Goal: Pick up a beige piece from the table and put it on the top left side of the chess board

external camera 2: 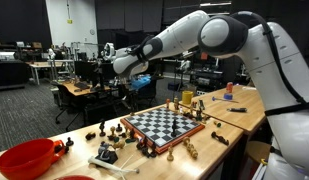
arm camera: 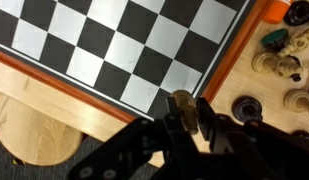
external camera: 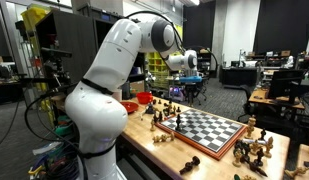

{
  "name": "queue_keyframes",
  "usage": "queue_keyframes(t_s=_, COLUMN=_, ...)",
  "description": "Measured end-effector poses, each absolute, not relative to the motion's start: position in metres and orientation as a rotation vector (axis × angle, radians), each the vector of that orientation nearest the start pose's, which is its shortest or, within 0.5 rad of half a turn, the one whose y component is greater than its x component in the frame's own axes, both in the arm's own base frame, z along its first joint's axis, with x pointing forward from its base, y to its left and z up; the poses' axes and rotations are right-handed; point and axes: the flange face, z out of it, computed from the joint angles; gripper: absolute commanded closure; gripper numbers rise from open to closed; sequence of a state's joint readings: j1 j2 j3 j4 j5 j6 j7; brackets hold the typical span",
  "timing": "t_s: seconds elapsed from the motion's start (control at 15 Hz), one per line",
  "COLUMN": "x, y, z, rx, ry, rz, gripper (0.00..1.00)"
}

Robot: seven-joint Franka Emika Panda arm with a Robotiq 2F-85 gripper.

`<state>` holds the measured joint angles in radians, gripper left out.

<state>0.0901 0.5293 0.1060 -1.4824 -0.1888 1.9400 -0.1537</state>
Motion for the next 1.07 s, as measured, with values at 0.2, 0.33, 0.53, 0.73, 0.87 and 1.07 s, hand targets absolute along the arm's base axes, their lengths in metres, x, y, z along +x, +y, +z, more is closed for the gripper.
queue_keyframes(t_s=0.2, x=0.696, y=0.109, z=0.352, rx=-3.187, ry=-0.666, rz=0.172, gripper=0.94)
queue_keyframes(t_s=0.33, x=0.701, y=0.106, z=0.346, rx=-3.186, ry=-0.66, rz=0.212, gripper=0.94)
queue_keyframes(t_s=0.53, x=0.705, y=0.104, z=0.341, rx=-3.183, ry=-0.653, rz=0.262, gripper=0.94)
queue_keyframes(t_s=0.73, x=0.706, y=0.104, z=0.338, rx=-3.179, ry=-0.647, rz=0.286, gripper=0.94)
queue_keyframes(t_s=0.87, x=0.707, y=0.103, z=0.337, rx=-3.177, ry=-0.644, rz=0.298, gripper=0.94)
queue_keyframes(t_s=1.07, x=0.707, y=0.104, z=0.333, rx=-3.172, ry=-0.64, rz=0.312, gripper=0.94)
